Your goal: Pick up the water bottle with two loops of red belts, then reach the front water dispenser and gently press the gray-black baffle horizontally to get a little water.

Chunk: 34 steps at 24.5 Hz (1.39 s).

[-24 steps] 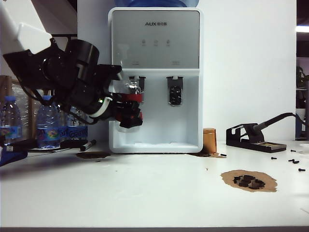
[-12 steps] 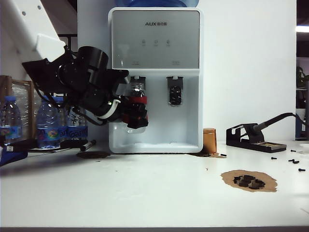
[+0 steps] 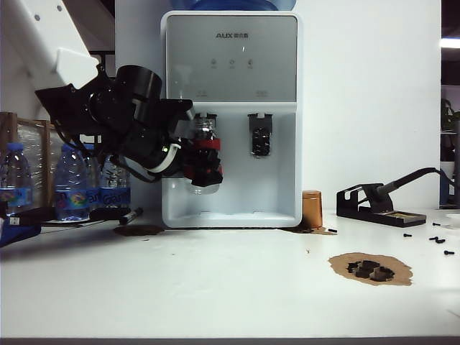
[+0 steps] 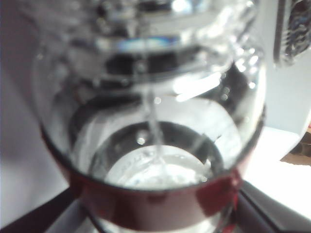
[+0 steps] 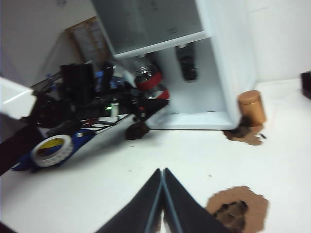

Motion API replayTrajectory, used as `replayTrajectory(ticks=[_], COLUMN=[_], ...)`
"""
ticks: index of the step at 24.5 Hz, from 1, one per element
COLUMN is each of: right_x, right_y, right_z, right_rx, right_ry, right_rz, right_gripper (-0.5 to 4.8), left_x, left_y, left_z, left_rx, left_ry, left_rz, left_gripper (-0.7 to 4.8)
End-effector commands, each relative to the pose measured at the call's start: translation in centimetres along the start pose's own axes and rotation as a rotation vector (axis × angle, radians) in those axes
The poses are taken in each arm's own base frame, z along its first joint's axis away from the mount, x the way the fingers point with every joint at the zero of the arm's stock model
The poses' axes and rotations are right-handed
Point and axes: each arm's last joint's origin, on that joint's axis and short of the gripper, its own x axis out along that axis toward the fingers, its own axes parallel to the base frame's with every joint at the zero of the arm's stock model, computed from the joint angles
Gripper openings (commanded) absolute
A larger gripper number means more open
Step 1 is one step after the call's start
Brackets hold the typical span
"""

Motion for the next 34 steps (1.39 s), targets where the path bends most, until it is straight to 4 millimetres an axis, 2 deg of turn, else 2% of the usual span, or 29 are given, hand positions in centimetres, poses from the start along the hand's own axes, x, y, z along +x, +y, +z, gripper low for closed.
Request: replayTrajectory(ticks=[1, 12, 20, 34], right_x=[0.0, 0.6, 0.6, 0.6], right_y=[0.2, -0.4, -0.2, -0.1], right_z=[0.5, -1.1, -0.3, -0.2], right_rx=[-0.026, -0.023, -0.079, -0.086], right_ry=[-0.040, 0.014, -0.063, -0.076], right_rz=[0.035, 0.066, 0.085, 0.088], right_gripper=[-0.02, -0.02, -0.02, -0.02], left_x=[-0.1, -0.1, -0.1, -0.1], left_y=[0.6, 0.8, 0.7, 0.7], left_z=[0.8, 0.8, 0.8, 0.8], left_rx=[0.001, 0.000, 0.000, 0.000], left_ry=[-0.049, -0.048, -0.048, -0.049], left_rz=[0.033, 0.037, 0.037, 0.037], left_gripper=[-0.05, -0.05, -0.05, -0.05])
